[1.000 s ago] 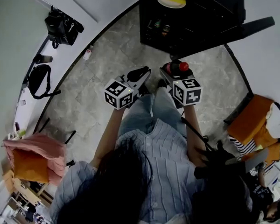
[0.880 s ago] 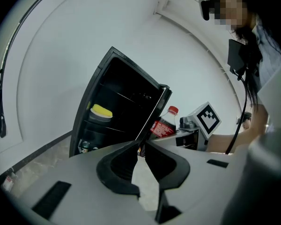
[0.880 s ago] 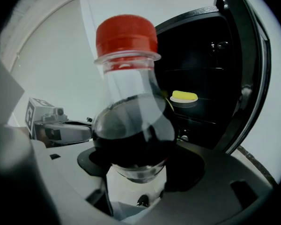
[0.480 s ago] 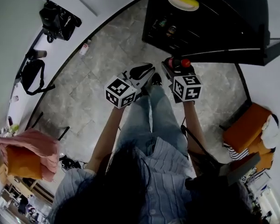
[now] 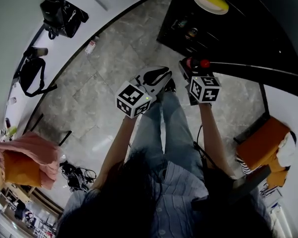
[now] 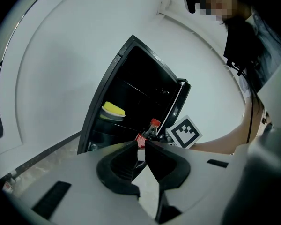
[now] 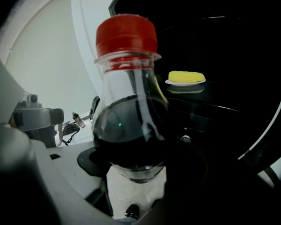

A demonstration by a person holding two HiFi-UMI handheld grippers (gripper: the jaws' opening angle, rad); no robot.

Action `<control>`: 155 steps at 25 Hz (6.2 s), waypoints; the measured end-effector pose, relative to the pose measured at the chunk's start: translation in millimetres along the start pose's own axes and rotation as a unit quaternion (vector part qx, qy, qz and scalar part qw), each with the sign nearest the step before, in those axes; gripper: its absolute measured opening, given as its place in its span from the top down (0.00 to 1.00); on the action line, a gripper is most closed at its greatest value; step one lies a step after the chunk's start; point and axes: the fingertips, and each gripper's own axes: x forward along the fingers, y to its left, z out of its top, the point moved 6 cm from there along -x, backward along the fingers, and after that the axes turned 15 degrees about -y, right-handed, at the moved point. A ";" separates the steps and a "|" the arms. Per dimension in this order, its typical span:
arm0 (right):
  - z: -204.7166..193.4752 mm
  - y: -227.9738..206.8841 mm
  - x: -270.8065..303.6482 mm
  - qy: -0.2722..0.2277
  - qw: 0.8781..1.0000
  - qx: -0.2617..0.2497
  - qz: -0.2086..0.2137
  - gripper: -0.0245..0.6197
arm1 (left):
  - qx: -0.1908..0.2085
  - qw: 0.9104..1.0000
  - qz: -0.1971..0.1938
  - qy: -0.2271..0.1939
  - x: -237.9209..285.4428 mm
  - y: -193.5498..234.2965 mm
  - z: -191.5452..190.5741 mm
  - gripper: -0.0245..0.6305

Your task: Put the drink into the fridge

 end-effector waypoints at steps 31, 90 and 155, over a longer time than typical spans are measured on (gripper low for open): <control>-58.9 -85.4 156.6 0.040 0.989 -0.129 -0.053 0.49 | -0.049 0.999 0.005 0.019 40.8 47.4 -77.7 0.88; -30.6 -157.3 231.5 -0.071 0.989 -0.064 -0.109 0.49 | -0.087 0.995 0.040 0.020 26.1 87.9 -130.5 0.88; 54.1 25.6 -22.2 -0.144 0.988 0.058 0.005 0.49 | -0.068 0.998 0.013 0.008 -25.8 -18.4 -29.0 0.88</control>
